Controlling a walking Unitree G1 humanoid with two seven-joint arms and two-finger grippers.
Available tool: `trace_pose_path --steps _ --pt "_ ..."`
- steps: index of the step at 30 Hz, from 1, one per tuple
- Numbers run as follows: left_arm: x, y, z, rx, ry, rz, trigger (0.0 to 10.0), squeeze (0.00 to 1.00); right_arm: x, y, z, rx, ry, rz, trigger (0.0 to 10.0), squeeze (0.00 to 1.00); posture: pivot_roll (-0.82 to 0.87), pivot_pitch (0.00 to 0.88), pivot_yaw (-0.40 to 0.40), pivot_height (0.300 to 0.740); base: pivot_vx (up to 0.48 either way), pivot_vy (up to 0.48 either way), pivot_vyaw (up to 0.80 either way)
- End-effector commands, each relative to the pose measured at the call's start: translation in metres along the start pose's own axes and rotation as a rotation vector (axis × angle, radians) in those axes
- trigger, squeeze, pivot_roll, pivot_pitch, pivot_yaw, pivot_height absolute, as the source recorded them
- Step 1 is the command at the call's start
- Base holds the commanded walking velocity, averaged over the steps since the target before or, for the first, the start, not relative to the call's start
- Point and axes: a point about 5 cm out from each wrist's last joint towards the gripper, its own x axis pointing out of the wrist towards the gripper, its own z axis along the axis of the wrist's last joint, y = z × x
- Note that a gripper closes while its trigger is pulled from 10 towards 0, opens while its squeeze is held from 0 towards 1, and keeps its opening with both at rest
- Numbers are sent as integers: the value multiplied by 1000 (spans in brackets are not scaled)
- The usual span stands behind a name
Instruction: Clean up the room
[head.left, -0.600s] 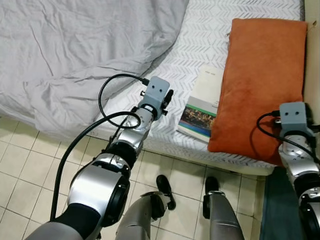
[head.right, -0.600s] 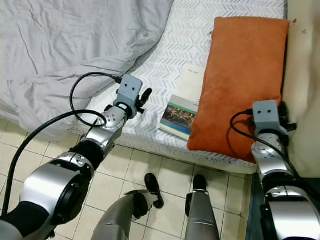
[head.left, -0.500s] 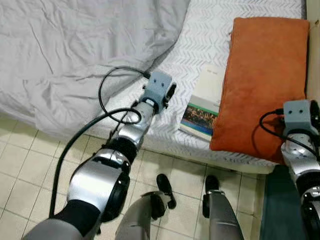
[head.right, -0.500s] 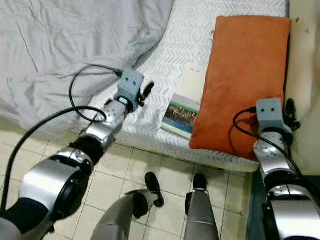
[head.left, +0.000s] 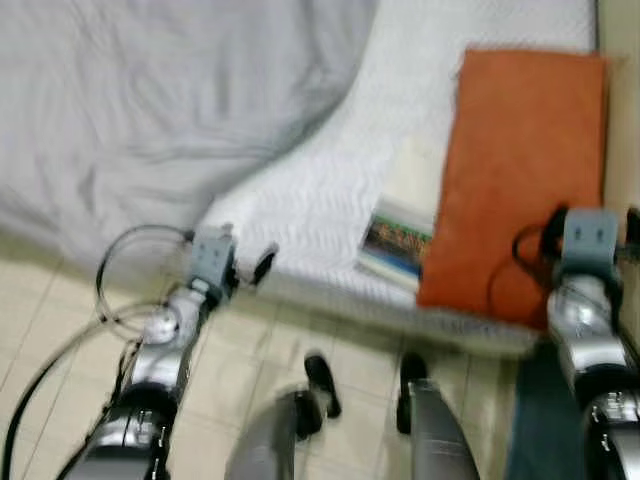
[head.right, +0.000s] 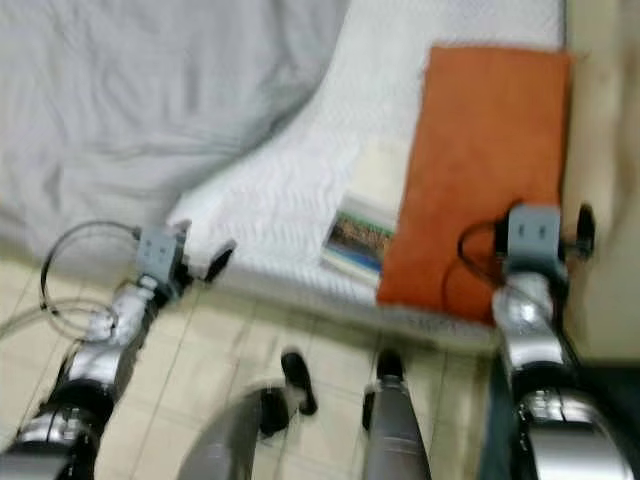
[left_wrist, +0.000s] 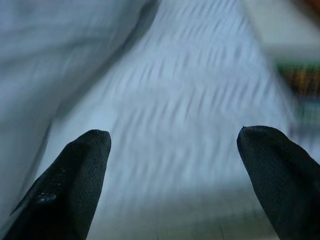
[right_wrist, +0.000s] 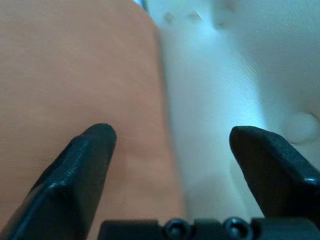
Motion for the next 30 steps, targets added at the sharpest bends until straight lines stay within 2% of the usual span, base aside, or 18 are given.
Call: trace_pose_path --steps 1,3,4,6,7,8,9,10,12,13,15,18,19,20,21,26,28,30 --pt "-6 -5 9 7 -38 -24 10000 1000 -18 9 -5 55 -3 43 10000 1000 -89 302 98 740 0 0 0" --pt "-15 -15 2 -12 -22 -22 10000 1000 -34 15 -6 112 -13 76 10000 1000 -86 250 92 740 0 0 0" --pt "-15 -15 2 -12 -22 -22 10000 1000 -34 15 -6 112 -13 76 10000 1000 -86 250 92 740 0 0 0" --pt "-25 -26 -4 -30 0 -12 10000 1000 -54 21 -6 165 -18 113 10000 1000 -77 183 80 740 0 0 0" --pt "-25 -26 -4 -30 0 -12 10000 1000 -54 21 -6 165 -18 113 10000 1000 -77 183 80 740 0 0 0" --pt "-29 -30 -5 -42 8 -5 10000 1000 -61 22 -4 186 -16 126 10000 1000 -77 183 80 740 0 0 0" --pt "-35 -39 -11 -79 30 3 10000 1000 -80 28 -2 226 2 172 10000 1000 -93 143 77 740 0 0 0" --pt "-35 -39 -11 -79 30 3 10000 1000 -80 28 -2 226 2 172 10000 1000 -93 143 77 740 0 0 0" --pt "-36 -44 -18 -79 61 7 10000 1000 -96 34 -3 249 29 221 10000 0 -102 126 80 740 0 0 0" --pt "-38 -44 -19 -76 65 11 10000 0 -104 34 -3 263 43 247 10000 0 -110 111 80 740 0 0 0" --pt "-46 -43 -15 -83 41 38 10000 0 -121 28 -5 301 60 297 10000 0 -121 74 78 740 0 0 0" --pt "-67 -49 0 -105 -11 55 10000 0 -151 8 -13 314 106 340 10000 0 -109 40 71 740 0 0 0" --pt "-67 -49 0 -105 -11 55 10000 0 -151 8 -13 314 106 340 10000 0 -109 40 71 740 0 0 0" --pt "-72 -51 3 -112 -17 61 10000 0 -159 3 -15 317 124 350 10000 0 -109 40 71 740 0 0 0" --pt "-69 -60 6 -89 -30 53 10000 0 -169 3 -17 330 144 386 10000 0 -103 7 63 740 0 0 0" --pt "-55 -69 3 -88 -36 46 10000 0 -165 14 -18 344 149 426 10000 0 -108 0 64 740 0 0 0" --pt "-46 -69 -1 -133 -10 67 10000 0 -151 23 -16 354 149 440 10000 0 -111 0 60 740 0 0 0" --pt "-42 -68 -5 -150 10 80 10000 0 -145 27 -14 346 135 457 10000 0 -114 0 60 740 0 0 0"
